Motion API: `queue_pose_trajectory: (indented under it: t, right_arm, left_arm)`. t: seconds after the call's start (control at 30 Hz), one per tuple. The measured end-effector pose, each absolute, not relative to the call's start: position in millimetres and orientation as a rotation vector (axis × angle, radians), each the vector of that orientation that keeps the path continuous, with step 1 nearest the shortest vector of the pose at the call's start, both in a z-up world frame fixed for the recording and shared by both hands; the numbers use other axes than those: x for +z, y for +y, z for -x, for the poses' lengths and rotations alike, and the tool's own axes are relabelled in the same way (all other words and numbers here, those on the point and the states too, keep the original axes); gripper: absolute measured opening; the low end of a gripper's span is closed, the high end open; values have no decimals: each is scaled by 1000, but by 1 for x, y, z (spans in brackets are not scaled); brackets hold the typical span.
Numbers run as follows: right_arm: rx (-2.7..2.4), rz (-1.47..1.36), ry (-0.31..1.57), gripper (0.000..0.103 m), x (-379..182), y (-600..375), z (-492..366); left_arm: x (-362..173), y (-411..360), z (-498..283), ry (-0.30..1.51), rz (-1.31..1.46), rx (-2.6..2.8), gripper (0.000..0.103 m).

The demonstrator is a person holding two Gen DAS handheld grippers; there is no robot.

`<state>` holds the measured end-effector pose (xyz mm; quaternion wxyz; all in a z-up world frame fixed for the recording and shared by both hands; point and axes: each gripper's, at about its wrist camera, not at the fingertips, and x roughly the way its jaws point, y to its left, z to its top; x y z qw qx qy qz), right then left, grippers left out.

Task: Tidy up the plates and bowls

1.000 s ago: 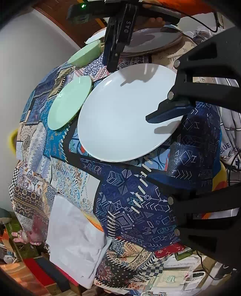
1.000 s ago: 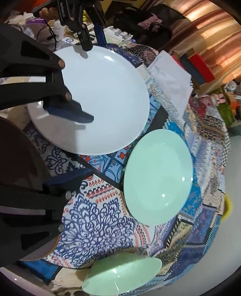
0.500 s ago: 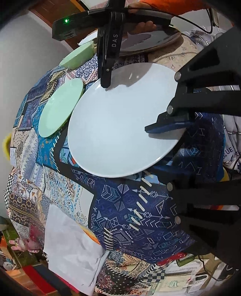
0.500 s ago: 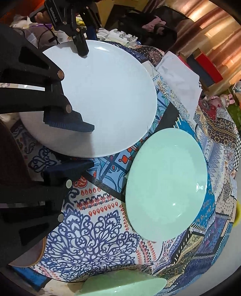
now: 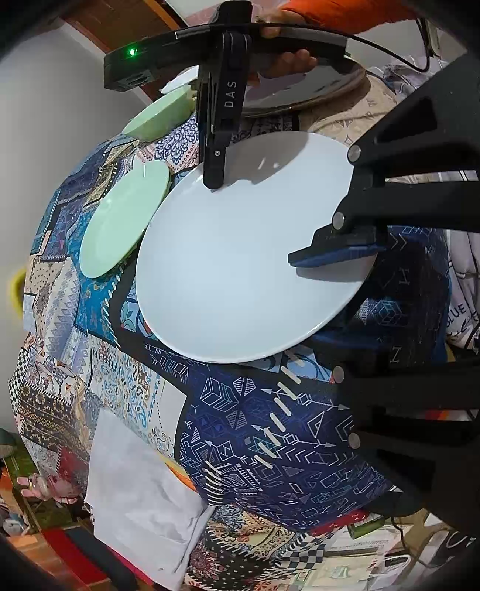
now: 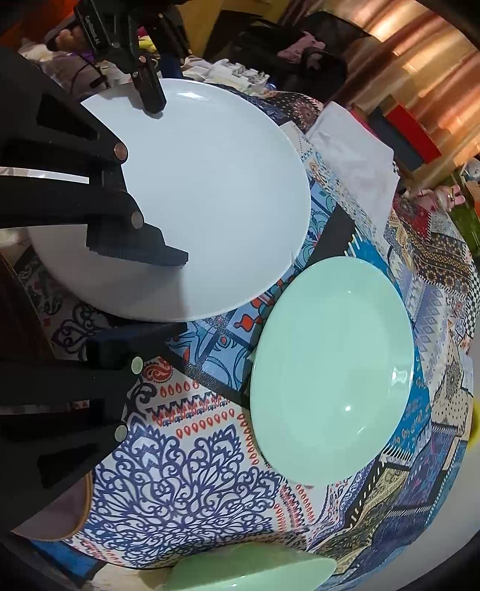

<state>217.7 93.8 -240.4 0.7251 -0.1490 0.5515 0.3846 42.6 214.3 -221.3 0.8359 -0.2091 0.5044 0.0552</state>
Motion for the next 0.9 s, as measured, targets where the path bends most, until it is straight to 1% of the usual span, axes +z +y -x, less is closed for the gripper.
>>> queue_pose_trajectory:
  t: [0.17,0.37,0.9]
  right_arm:
    - [836,318,1198,26,-236,85,-211]
    - [841,240,1163,26,-222,73,-208]
    - [832,156,1023,25,-173,35,-193]
  left_arm:
    - [-219,218,-38,1045,498,127,32]
    - [-212,216,-32,1020,511,137,32]
    - [-157,197,-30,900,437,121,32]
